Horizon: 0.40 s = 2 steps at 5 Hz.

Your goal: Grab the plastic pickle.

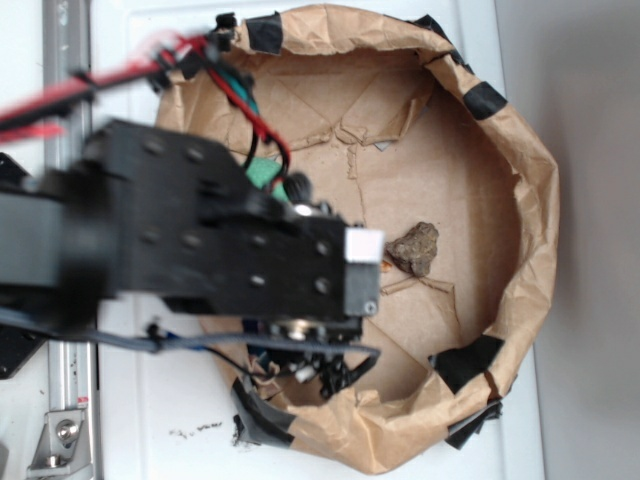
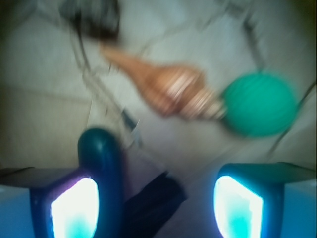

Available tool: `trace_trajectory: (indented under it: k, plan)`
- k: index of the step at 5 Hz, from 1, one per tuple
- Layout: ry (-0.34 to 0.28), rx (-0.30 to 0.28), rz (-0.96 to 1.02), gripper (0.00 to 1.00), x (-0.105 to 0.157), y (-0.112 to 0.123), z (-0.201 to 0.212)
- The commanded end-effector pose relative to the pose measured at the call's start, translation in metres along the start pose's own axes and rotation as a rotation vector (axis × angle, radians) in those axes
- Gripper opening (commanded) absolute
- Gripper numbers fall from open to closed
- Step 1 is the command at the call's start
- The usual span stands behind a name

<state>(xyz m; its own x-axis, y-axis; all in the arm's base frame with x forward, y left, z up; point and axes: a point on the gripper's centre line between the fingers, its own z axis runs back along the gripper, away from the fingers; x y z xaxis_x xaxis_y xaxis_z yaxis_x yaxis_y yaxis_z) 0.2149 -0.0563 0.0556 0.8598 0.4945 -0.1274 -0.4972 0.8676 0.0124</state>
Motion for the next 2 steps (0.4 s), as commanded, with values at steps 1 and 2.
trace_trajectory:
  k: [1, 2]
  plan:
    - [0.084, -0.024, -0.107, 1.00, -0.0317, -0.0418, -0.0302]
    - [0.061, -0.042, -0.134, 0.00, -0.0312, -0.0430, -0.0273]
